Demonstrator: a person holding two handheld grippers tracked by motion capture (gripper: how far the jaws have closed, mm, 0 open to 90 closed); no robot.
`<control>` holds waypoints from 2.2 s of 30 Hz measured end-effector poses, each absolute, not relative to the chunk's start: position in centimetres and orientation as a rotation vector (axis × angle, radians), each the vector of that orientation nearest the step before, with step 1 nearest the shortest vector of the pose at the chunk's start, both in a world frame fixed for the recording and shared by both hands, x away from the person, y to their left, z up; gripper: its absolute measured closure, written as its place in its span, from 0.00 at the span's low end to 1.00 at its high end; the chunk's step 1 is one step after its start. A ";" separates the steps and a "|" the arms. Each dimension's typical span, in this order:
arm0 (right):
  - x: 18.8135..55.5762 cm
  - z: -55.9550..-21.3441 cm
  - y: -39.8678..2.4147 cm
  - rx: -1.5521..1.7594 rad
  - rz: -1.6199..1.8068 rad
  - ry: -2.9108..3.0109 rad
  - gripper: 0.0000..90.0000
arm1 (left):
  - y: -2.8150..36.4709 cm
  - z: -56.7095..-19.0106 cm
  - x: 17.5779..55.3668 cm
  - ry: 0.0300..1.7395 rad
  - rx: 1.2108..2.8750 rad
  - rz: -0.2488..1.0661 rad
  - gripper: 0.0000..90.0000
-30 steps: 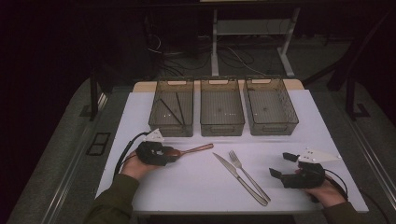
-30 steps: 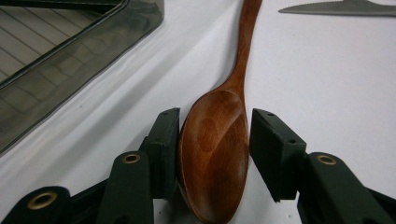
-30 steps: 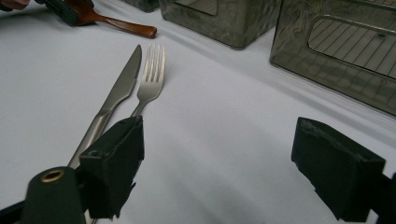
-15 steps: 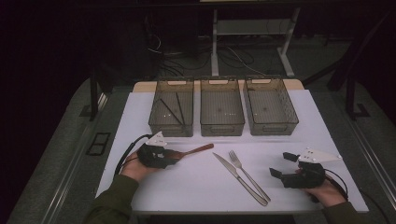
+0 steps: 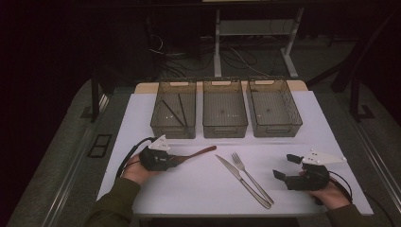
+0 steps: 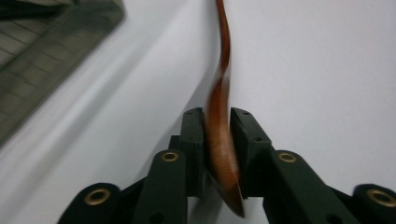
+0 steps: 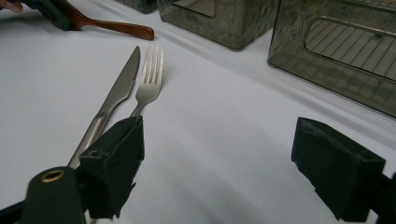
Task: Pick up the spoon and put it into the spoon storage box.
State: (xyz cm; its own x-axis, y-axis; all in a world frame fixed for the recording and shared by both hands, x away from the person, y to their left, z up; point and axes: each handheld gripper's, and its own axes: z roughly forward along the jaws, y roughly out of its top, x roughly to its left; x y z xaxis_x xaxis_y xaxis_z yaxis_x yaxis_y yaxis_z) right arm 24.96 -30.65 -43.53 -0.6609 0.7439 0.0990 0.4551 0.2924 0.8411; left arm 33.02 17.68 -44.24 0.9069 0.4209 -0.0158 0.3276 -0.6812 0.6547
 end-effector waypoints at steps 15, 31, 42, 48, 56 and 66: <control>25.0 -43.5 -30.7 1.086 1.310 2.251 0.18 | 17.4 -44.0 32.9 0.523 2.409 0.199 0.87; 25.0 -43.5 -30.6 1.082 1.311 2.252 0.18 | 17.6 -42.0 32.8 0.562 2.312 0.217 0.87; 25.0 -43.5 -30.6 1.084 1.310 2.255 0.18 | 17.2 -38.8 32.9 0.631 2.209 0.239 0.87; 25.0 -43.5 -30.6 1.085 1.311 2.255 0.18 | 16.3 -37.2 33.4 0.613 2.188 0.263 0.87; 25.0 -43.5 -30.6 1.088 1.316 2.250 0.18 | 14.9 -35.8 34.6 0.602 2.173 0.287 0.87; 25.0 -43.4 -30.6 1.090 1.320 2.245 0.18 | 12.6 -34.8 37.0 0.643 2.165 0.313 0.87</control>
